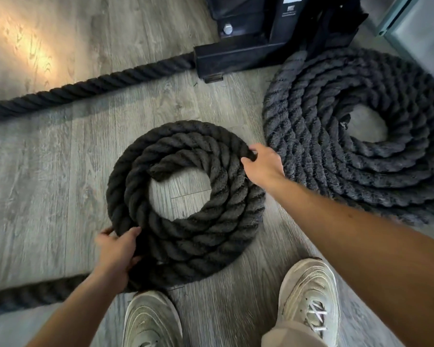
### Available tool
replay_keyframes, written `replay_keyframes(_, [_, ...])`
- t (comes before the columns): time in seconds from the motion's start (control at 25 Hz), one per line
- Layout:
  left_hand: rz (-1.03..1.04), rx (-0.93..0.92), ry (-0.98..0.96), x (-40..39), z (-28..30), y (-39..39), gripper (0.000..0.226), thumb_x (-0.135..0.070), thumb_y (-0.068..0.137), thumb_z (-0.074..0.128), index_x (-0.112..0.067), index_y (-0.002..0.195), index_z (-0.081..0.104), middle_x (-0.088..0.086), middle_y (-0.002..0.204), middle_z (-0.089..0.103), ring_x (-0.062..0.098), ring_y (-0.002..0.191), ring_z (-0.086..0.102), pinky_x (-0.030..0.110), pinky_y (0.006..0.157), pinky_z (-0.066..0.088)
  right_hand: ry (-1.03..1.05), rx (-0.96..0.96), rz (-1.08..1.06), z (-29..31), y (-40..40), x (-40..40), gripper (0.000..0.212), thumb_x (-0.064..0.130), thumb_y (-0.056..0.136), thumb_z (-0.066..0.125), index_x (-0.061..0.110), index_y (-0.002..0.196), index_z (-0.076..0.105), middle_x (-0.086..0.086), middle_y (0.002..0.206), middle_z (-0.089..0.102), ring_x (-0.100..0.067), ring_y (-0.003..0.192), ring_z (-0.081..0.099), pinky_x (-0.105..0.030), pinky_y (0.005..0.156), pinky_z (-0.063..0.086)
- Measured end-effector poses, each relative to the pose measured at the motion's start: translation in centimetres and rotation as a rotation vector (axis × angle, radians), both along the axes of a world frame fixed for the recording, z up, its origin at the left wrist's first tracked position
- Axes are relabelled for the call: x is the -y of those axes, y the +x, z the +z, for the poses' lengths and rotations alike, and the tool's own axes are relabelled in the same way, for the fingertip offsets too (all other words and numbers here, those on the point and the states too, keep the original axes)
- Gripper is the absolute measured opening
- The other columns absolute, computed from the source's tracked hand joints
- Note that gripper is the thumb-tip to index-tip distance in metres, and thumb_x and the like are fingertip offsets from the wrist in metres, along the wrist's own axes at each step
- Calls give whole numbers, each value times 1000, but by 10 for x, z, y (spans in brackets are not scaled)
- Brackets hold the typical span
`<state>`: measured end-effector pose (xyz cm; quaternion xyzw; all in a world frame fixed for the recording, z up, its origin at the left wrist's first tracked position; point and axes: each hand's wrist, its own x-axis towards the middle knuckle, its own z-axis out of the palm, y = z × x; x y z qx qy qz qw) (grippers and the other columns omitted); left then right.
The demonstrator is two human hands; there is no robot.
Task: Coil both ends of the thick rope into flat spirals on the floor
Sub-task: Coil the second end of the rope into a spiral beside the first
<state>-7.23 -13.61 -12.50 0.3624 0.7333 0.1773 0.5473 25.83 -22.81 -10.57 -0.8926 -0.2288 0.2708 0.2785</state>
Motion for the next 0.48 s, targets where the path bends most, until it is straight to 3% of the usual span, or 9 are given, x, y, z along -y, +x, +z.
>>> replay_keyframes(0.08, [-43, -120, 32, -28, -2, -1, 61, -30, 86, 74, -19, 134, 37, 16, 123, 60, 34, 105, 64, 50, 78, 59, 9, -34, -81, -6, -24, 22, 54, 39, 98, 57, 29, 149, 42, -5, 146, 47, -17, 95, 56, -20, 60, 43])
replay_keyframes(0.16, [-120, -169, 112, -63, 0, 2, 66, -35, 86, 74, -22, 141, 39, 18, 134, 56, 35, 114, 60, 53, 95, 54, 7, -86, -169, -10, -62, 62, 62, 51, 97, 53, 34, 153, 31, -1, 144, 46, -10, 87, 51, -15, 57, 34])
replay_keyframes(0.32, [-378, -146, 212, -115, 7, 24, 56, -35, 92, 70, -23, 142, 49, 8, 129, 64, 25, 106, 64, 41, 91, 53, -10, -176, -122, -15, -139, 123, 75, 65, 93, 50, 27, 154, 29, 4, 132, 61, -18, 102, 65, -26, 79, 51])
replay_keyframes(0.4, [-488, -252, 270, -124, 3, 30, 52, -37, 93, 68, -22, 141, 51, 8, 128, 64, 27, 109, 63, 43, 96, 52, -41, -272, -154, -21, -150, 122, 76, 59, 95, 51, 23, 156, 24, -6, 138, 60, -29, 119, 61, -35, 96, 47])
replay_keyframes(0.48, [-520, -344, 340, -122, -4, 29, 47, -35, 96, 64, -20, 138, 51, 8, 122, 63, 26, 103, 60, 39, 89, 50, -60, -351, -202, -22, -141, 111, 75, 51, 98, 52, 24, 159, 19, -8, 148, 51, -33, 132, 51, -38, 104, 41])
